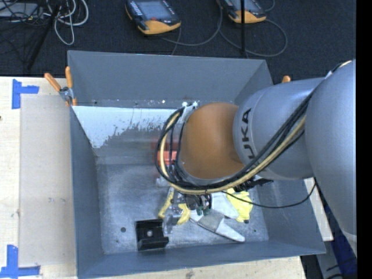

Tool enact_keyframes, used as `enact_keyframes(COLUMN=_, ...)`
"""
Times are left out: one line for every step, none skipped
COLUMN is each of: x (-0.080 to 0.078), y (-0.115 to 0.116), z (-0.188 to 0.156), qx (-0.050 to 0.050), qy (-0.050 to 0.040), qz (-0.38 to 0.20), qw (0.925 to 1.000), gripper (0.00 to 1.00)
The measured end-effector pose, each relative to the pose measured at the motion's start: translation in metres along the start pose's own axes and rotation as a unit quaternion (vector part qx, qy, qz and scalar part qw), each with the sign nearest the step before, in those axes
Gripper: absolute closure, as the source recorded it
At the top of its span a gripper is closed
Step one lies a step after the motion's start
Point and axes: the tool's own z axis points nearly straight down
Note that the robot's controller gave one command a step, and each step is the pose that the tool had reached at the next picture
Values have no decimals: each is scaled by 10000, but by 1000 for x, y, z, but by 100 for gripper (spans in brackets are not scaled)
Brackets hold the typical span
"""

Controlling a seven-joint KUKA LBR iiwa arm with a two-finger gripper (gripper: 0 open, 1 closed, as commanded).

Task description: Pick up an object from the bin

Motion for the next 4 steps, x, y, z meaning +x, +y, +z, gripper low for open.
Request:
enact_keyframes(x=26, y=-3, z=40, qx=7, qy=11, qz=692, qw=9976, gripper=0)
enact_keyframes(x=15, y=3, z=51, qx=18, qy=60, qz=572, qw=9983, gripper=100)
enact_keyframes(x=15, y=3, z=51, qx=17, qy=59, qz=575, qw=9983, gripper=100)
enact_keyframes(x=22, y=8, z=21, qx=20, qy=76, qz=461, qw=9989, gripper=100)
